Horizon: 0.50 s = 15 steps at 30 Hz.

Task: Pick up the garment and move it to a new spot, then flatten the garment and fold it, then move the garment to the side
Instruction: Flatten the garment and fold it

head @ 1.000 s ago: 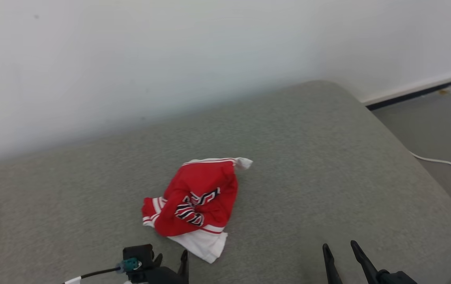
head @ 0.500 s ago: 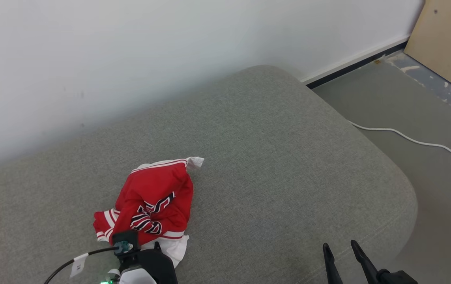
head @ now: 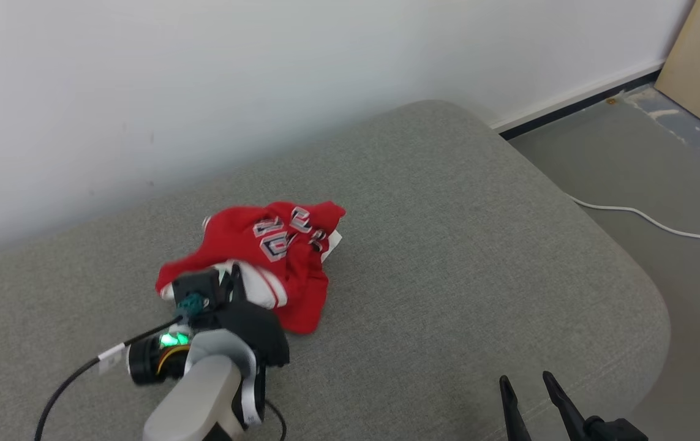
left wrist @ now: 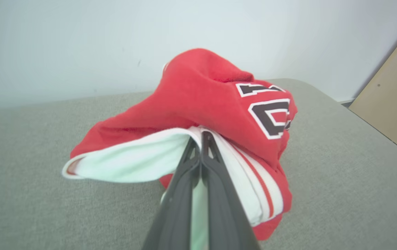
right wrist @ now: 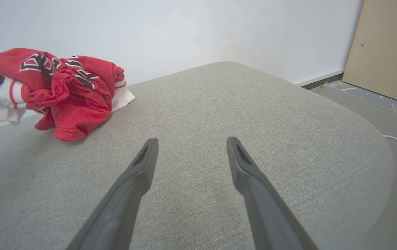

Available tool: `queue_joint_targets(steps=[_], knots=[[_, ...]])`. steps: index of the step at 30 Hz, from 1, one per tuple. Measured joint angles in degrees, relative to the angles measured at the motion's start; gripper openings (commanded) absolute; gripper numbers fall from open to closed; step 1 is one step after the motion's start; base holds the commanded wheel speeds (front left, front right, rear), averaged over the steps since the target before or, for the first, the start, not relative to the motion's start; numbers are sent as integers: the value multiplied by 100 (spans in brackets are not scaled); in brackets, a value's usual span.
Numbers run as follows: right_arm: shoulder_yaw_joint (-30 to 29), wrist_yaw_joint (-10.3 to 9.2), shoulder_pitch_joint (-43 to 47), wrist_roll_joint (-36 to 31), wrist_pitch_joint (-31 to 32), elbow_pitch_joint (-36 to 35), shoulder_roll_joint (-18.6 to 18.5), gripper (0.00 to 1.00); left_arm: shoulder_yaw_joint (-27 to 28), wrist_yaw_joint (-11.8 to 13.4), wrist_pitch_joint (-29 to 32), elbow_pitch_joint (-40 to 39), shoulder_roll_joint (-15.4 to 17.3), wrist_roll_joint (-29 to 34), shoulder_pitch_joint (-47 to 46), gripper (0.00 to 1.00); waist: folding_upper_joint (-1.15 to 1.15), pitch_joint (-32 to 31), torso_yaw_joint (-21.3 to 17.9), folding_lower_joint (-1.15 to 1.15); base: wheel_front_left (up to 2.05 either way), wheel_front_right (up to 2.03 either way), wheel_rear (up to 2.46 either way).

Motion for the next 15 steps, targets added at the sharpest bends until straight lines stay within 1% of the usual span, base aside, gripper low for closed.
queue_joint_targets(steps=[1, 3, 8, 12, 14, 15], knots=[[0, 0, 0, 0, 0, 0, 0, 100, 0, 0, 0, 0, 0, 0, 0, 0, 0, 0, 0, 0, 0, 0, 0], [4, 0, 0, 0, 0, 3, 9, 100, -63, -89, -43, -269, 0, 22, -243, 0, 0, -20, 59, 0, 0, 0, 0], [27, 0, -2, 9, -1, 24, 29, 100, -427, -230, -105, -965, 2, -45, -746, 0, 0, -77, 157, 0, 0, 0, 0], [48, 0, -12, 9, -11, 48, 44, 100, -824, -339, -112, -1467, -1, -256, -1152, 0, 0, -96, 174, 0, 0, 0, 0], [59, 0, -16, 9, -16, 64, 51, 100, -1001, -385, -115, -1726, 2, -538, -1342, 0, 0, -98, 169, 0, 0, 0, 0], [73, 0, -24, 9, -16, 70, 53, 100, -1122, -383, -121, -1822, 7, -581, -1457, 0, 0, -100, 162, 0, 0, 0, 0]])
